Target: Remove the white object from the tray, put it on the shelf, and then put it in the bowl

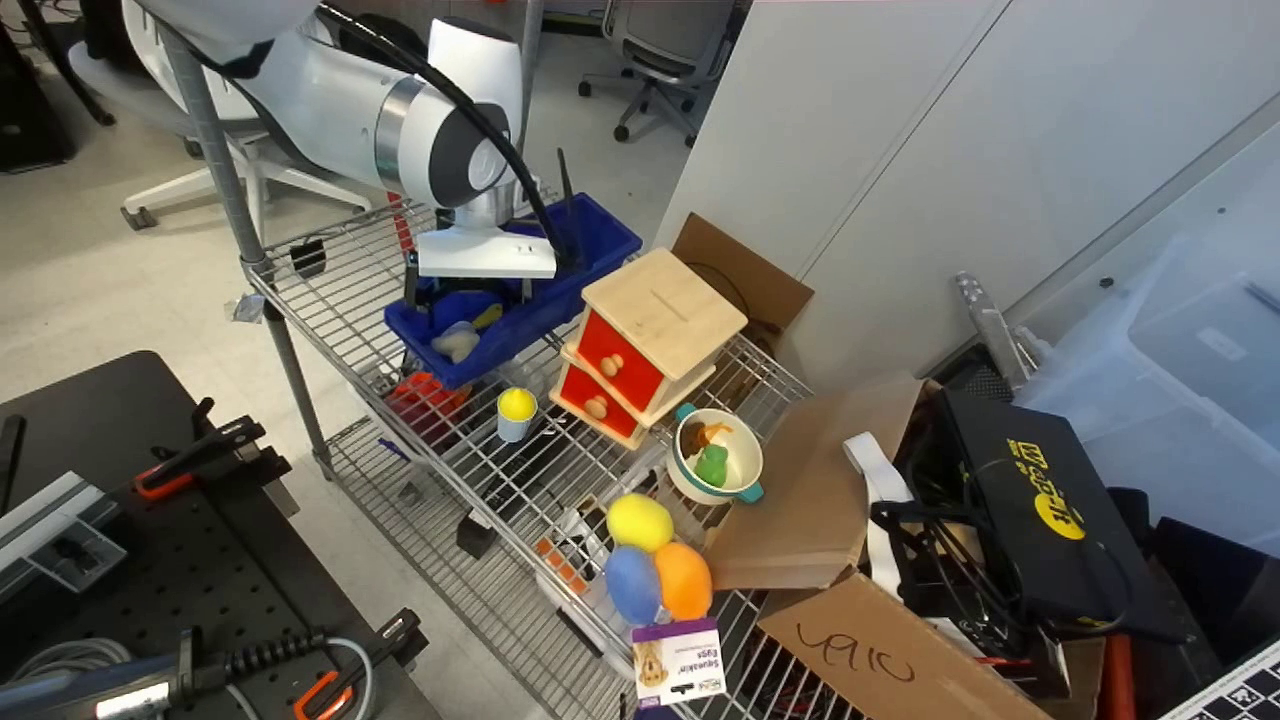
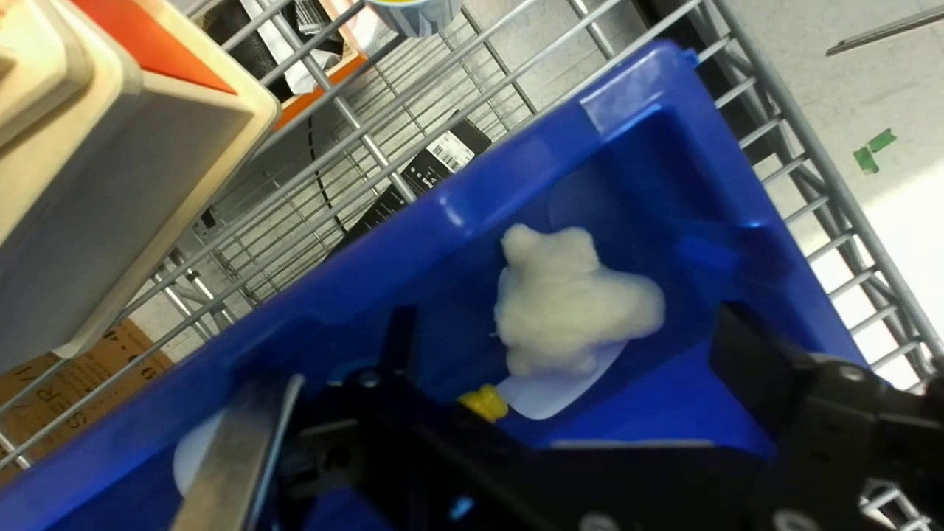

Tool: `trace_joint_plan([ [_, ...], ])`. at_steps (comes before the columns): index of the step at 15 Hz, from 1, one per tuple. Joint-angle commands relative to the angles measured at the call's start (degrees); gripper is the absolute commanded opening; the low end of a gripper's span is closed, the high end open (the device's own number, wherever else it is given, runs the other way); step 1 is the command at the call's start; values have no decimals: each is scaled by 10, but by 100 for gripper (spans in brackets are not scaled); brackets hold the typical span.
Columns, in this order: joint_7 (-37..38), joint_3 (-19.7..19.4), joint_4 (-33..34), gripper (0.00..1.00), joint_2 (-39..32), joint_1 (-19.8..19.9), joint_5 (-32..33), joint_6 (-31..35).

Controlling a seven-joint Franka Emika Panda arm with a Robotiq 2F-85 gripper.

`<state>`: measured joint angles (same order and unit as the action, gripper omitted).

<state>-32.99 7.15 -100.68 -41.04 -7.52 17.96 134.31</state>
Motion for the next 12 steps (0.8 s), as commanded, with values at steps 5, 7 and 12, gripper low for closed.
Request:
trace_joint_plan([
  [5, -56, 5, 56, 100, -41, -1, 22, -31],
  [7, -65, 5, 67, 100, -50, -2, 22, -30],
  [12, -78, 4, 88, 100, -67, -5, 21, -30],
])
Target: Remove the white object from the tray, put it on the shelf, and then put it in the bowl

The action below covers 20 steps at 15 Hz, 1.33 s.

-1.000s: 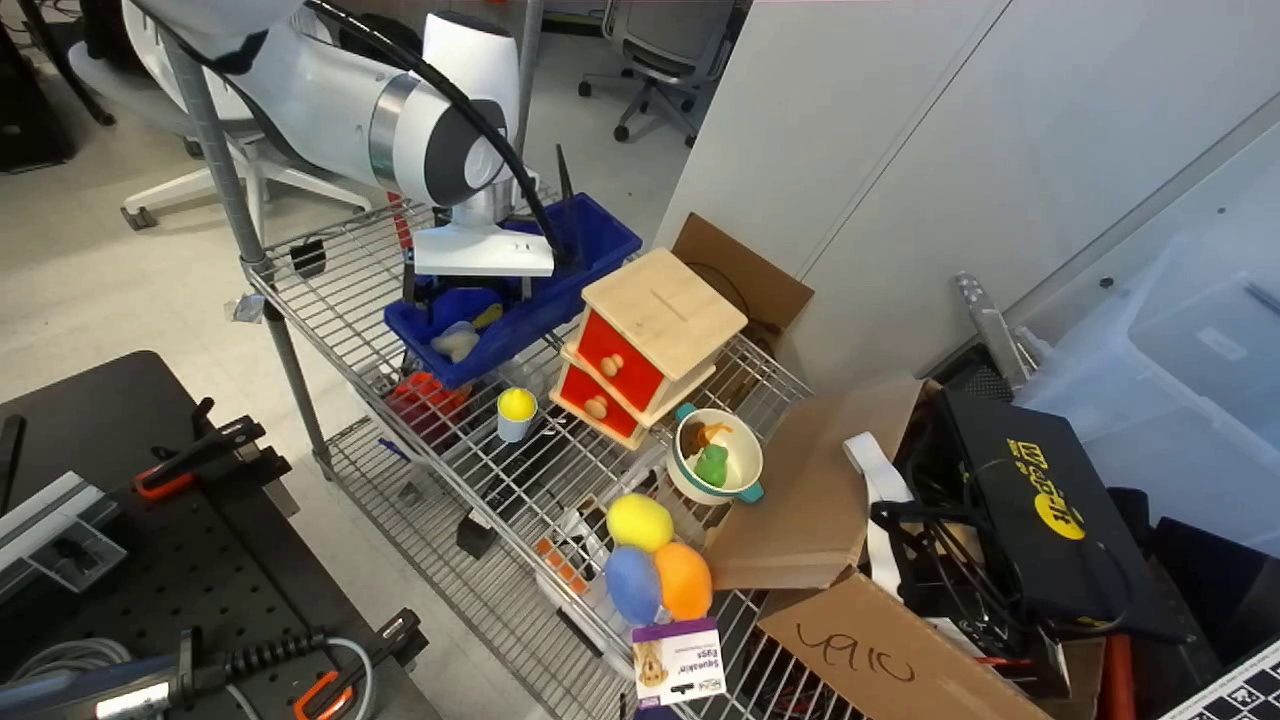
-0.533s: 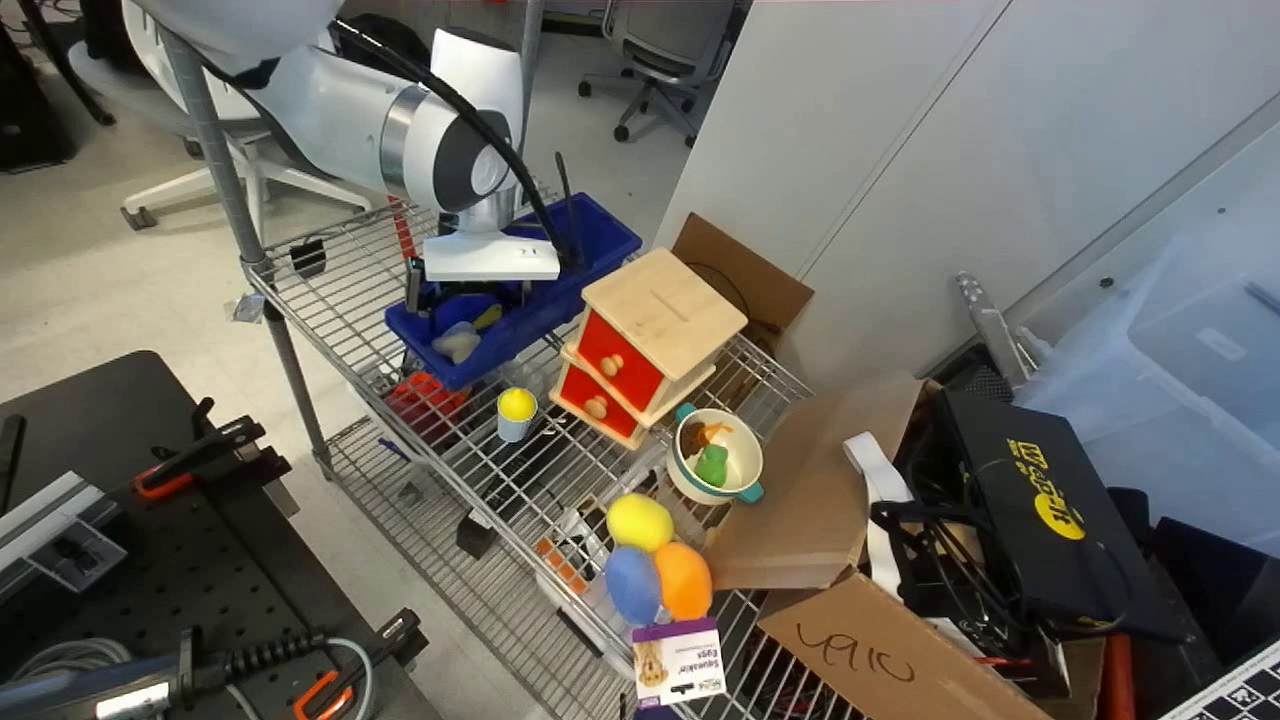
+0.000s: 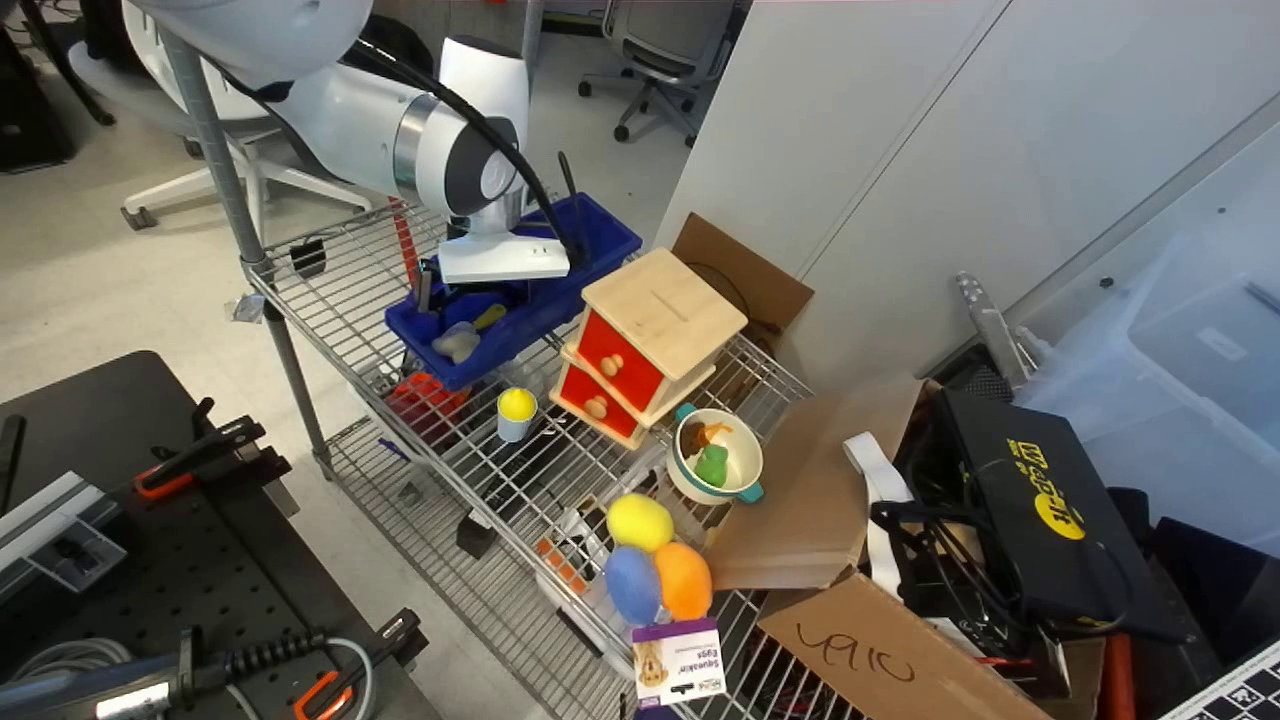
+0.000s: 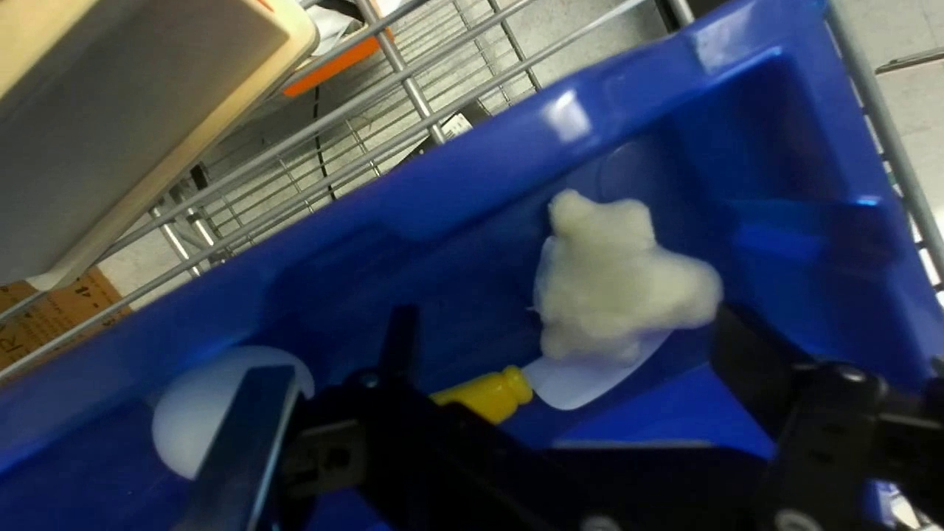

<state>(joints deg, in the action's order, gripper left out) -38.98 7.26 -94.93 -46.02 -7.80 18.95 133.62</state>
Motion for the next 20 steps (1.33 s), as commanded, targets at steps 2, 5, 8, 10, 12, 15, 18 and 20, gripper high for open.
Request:
trace_joint_plan([
  [2, -20, 3, 38, 100, -26, -3, 11, -23],
  [5, -23, 3, 48, 100, -37, -5, 10, -24],
  [8, -29, 3, 56, 97, -46, -6, 10, -26],
  [10, -31, 2, 61, 73, -51, -7, 10, -26],
  [12, -31, 2, 65, 64, -55, -8, 9, -27],
  [15, -30, 2, 65, 41, -55, -8, 8, -27],
  [18, -29, 2, 65, 19, -53, -8, 8, -24],
  [20, -29, 3, 65, 4, -53, -7, 7, -24],
])
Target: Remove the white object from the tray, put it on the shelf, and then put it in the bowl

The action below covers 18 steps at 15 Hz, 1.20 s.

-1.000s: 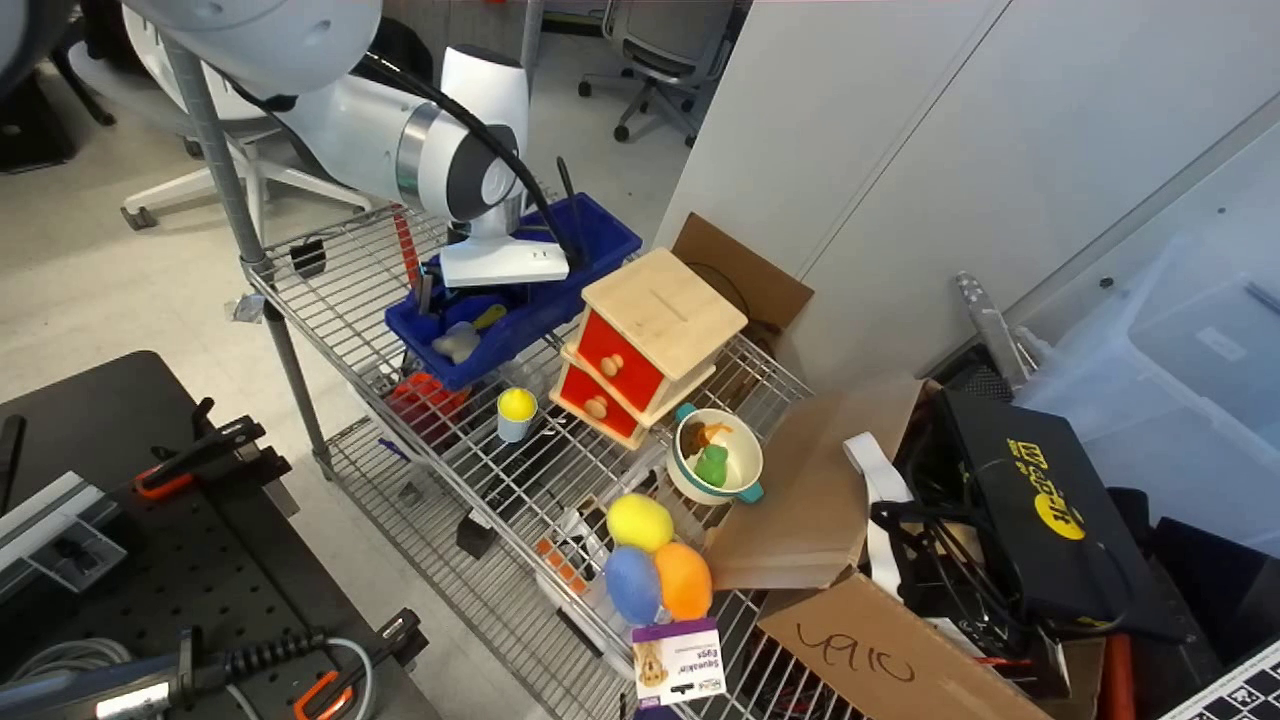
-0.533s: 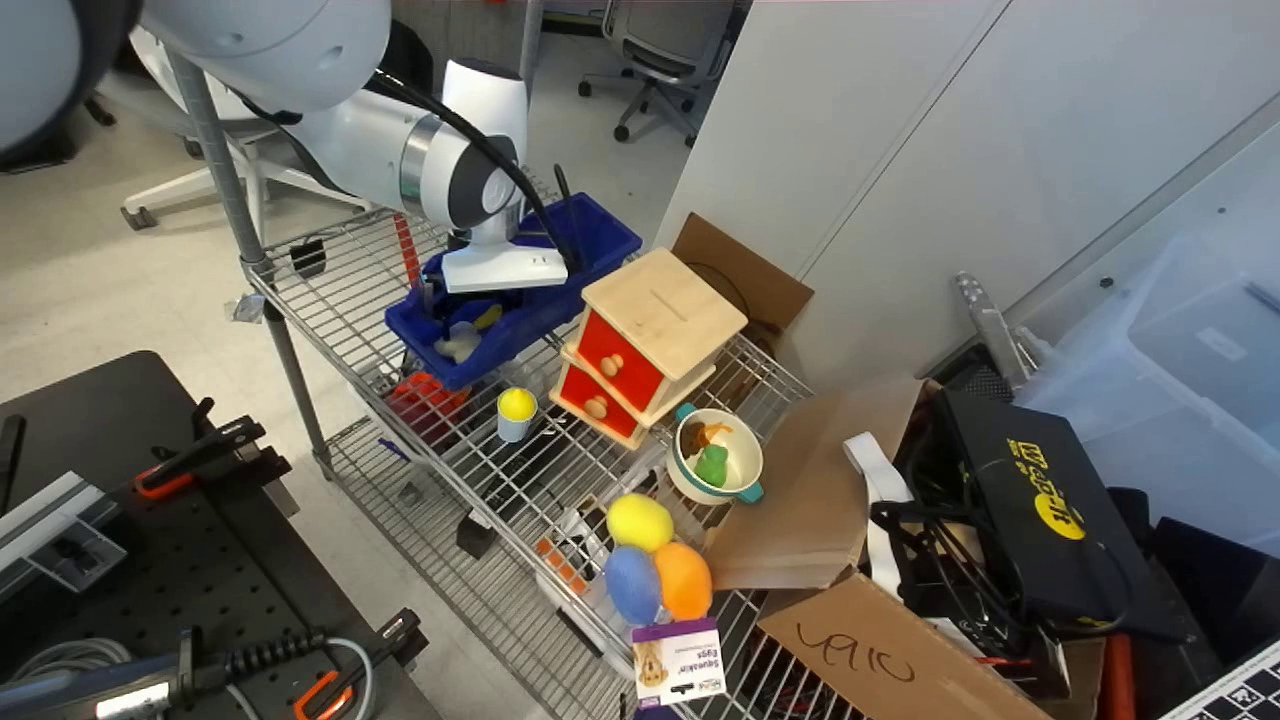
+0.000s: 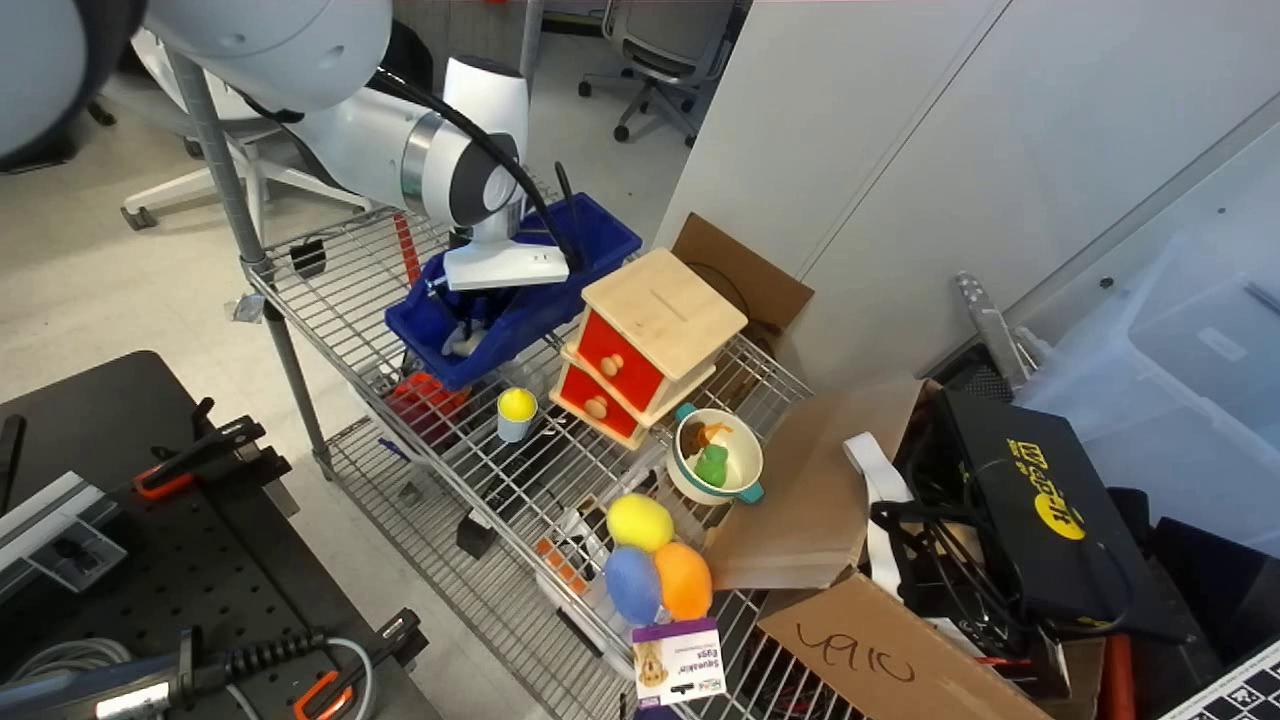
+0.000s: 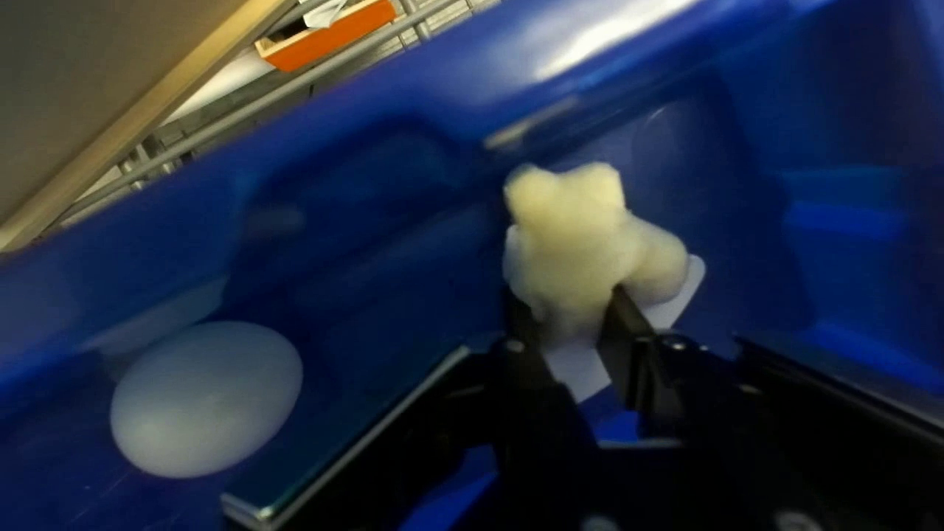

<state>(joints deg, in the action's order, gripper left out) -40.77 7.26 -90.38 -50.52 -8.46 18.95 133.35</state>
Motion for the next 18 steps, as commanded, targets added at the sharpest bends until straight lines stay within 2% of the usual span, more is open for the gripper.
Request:
trace_joint_plan([
  [1, -11, 3, 19, 1, -8, -1, 7, -21],
  [8, 6, 5, 6, 1, 10, 0, -1, -17],
  [18, 63, 7, -69, 1, 92, 5, -3, 4],
])
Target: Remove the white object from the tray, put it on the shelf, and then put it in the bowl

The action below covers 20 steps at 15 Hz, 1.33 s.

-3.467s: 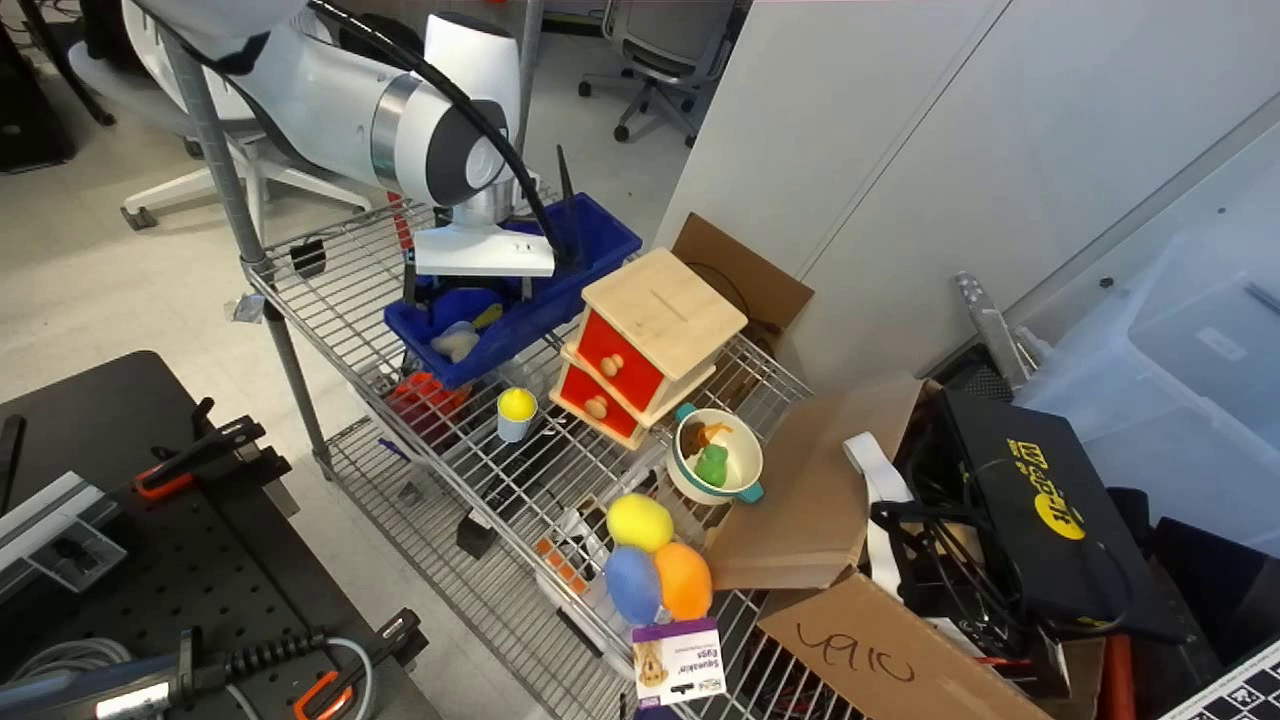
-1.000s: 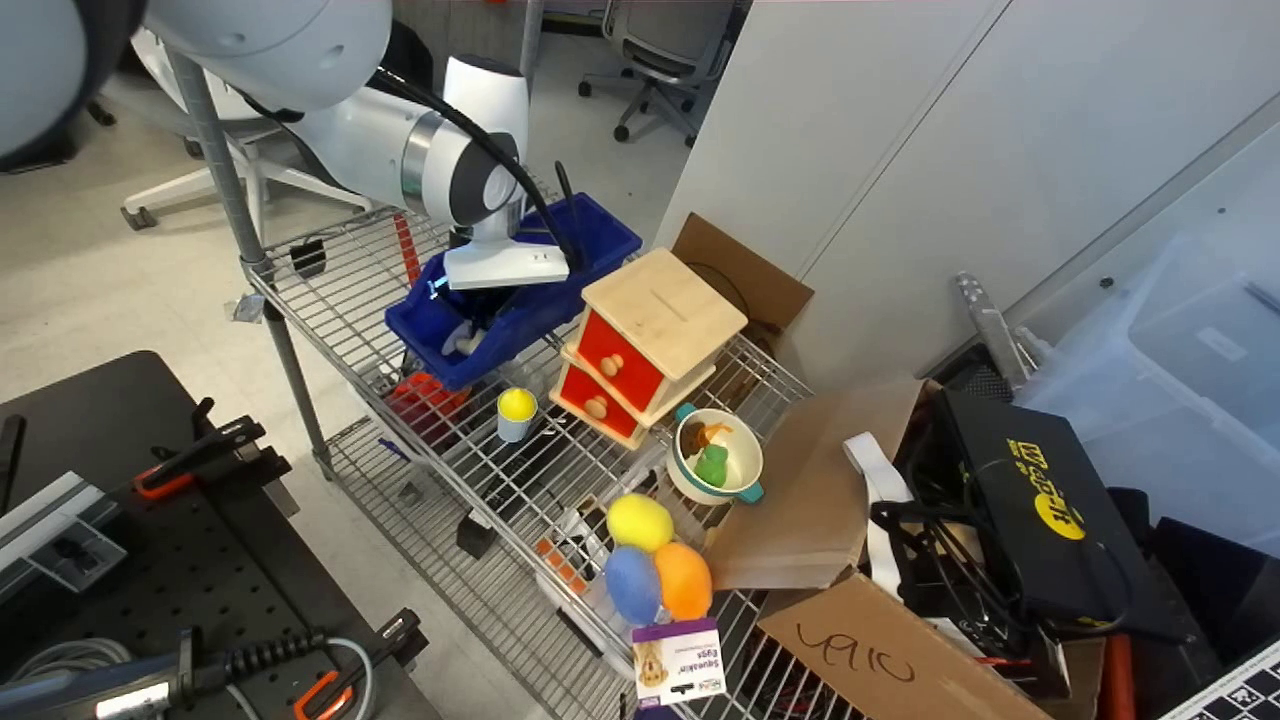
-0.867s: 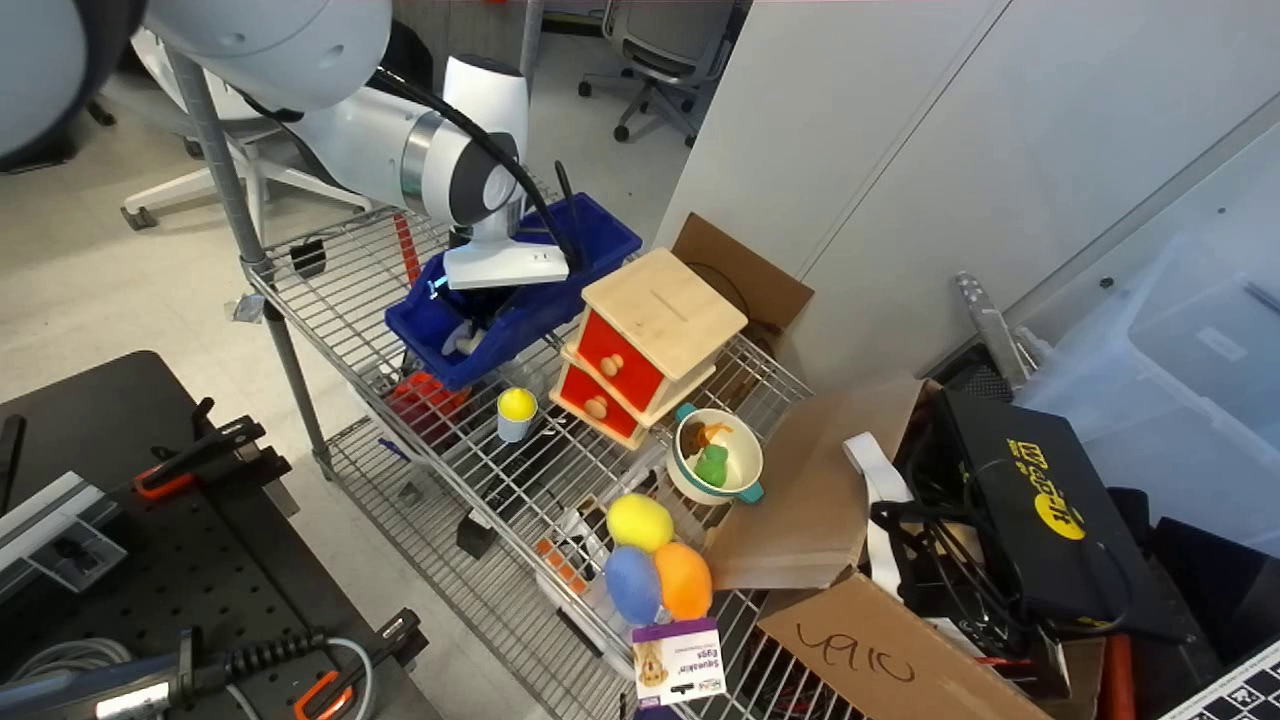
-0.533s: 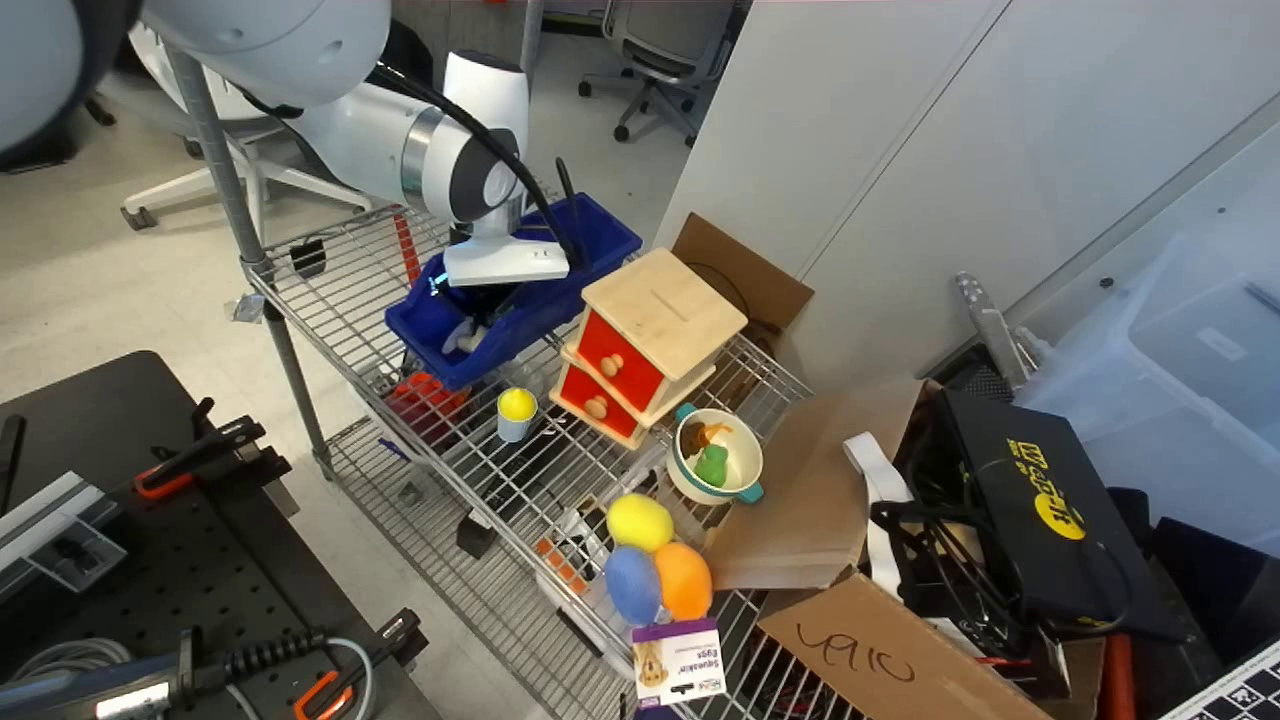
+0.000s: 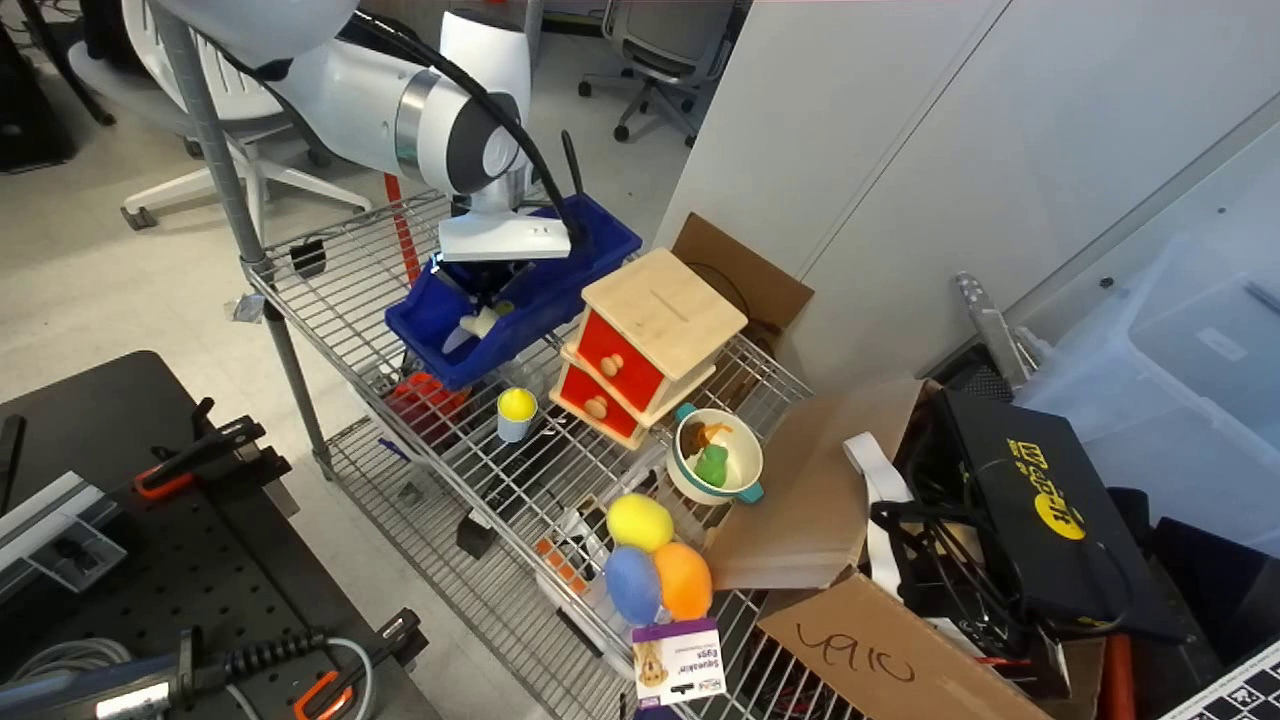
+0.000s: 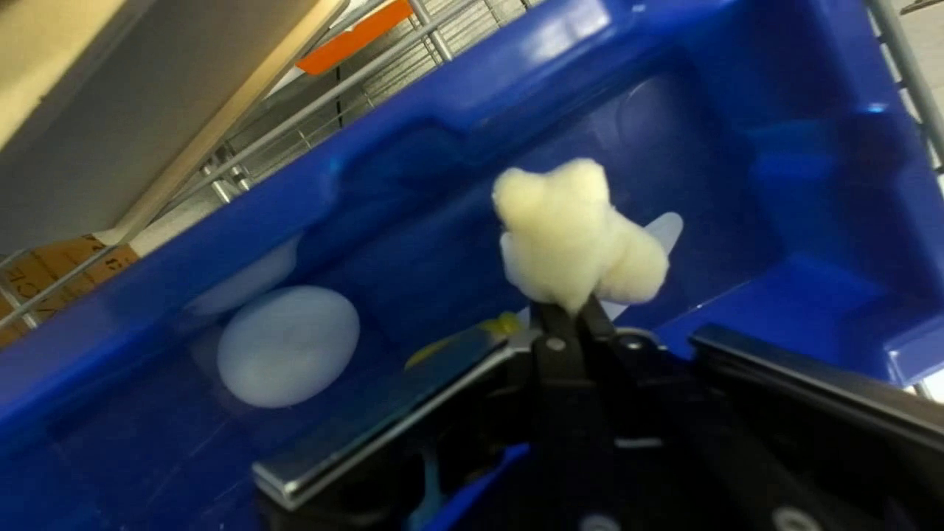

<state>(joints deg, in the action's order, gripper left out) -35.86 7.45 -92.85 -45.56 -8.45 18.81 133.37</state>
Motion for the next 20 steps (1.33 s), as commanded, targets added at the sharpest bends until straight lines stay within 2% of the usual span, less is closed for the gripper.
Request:
trace_joint_plan([
  [1, 18, 6, -53, 1, 52, 6, -3, 5],
  [12, 78, 5, -169, 1, 175, 15, -5, 26],
  [16, 149, -3, -210, 1, 213, 16, -15, 71],
  [20, 253, -21, -240, 1, 234, 14, -33, 106],
])
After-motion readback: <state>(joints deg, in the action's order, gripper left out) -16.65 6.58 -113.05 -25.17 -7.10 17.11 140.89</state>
